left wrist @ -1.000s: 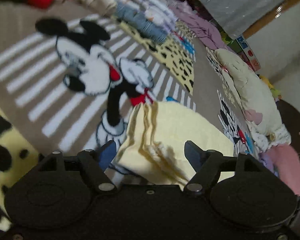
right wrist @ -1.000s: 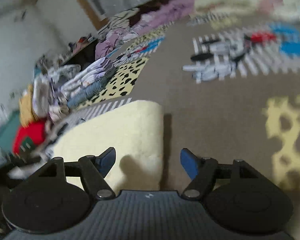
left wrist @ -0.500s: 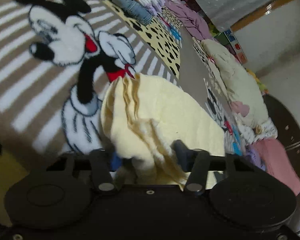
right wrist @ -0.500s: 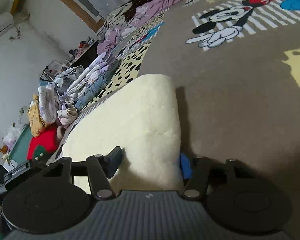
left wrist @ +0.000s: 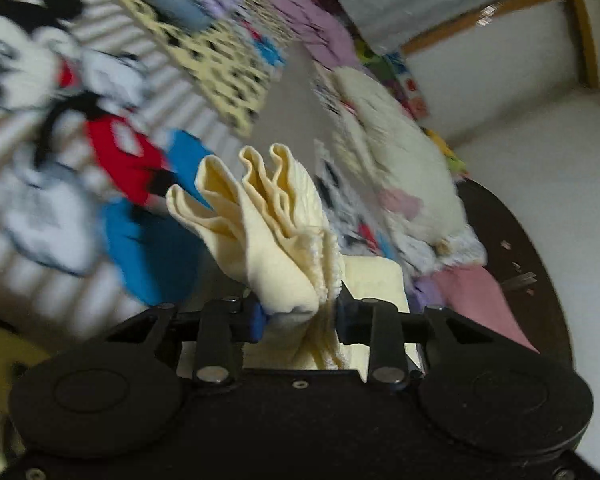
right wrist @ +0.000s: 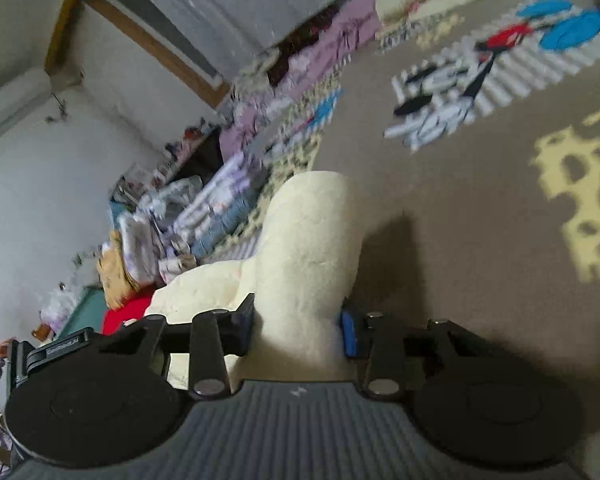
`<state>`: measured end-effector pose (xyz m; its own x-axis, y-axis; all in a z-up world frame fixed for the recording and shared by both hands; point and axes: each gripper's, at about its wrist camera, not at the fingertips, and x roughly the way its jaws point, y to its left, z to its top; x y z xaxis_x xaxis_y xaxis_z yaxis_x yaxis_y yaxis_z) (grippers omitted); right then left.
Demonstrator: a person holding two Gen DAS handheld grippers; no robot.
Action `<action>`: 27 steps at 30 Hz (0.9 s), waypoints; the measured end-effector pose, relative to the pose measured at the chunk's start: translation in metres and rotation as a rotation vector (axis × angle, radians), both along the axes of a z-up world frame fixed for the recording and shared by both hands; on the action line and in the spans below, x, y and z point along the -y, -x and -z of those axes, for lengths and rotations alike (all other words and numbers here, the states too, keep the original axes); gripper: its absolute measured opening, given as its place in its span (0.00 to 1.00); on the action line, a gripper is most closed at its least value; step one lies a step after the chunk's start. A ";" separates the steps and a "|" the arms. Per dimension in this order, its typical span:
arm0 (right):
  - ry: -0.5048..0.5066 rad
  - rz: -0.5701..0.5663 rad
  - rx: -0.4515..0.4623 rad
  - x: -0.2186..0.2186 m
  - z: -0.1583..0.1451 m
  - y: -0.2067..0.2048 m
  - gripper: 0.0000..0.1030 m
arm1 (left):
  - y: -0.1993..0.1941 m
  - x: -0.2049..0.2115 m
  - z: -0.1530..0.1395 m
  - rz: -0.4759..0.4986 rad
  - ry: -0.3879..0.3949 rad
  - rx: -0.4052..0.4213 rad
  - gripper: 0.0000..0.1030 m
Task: Fold clothes
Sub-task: 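Grasp the folded garment with the left tool and lift it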
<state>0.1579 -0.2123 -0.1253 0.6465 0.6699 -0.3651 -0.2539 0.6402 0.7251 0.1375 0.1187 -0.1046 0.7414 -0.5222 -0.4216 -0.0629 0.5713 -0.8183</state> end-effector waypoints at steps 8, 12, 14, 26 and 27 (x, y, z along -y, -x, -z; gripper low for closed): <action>-0.081 0.231 0.042 0.131 -0.024 0.034 0.40 | -0.051 0.128 -0.024 0.234 0.069 0.051 0.29; -0.078 0.344 0.071 0.204 -0.037 0.048 0.40 | -0.073 0.209 -0.025 0.323 0.114 0.052 0.29; -0.063 0.397 0.075 0.242 -0.042 0.053 0.40 | -0.081 0.251 -0.021 0.368 0.149 0.039 0.29; 0.221 0.737 -0.103 0.455 -0.002 0.039 0.54 | -0.111 0.482 0.075 0.596 -0.048 -0.203 0.53; 0.301 0.775 -0.178 0.465 0.014 0.030 0.50 | -0.103 0.481 0.073 0.578 -0.043 -0.131 0.56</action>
<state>0.1276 -0.6777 -0.1397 0.7983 -0.0802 -0.5969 0.4376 0.7581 0.4834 0.2410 -0.3620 -0.1777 0.2824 -0.8060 -0.5202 0.1691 0.5756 -0.8001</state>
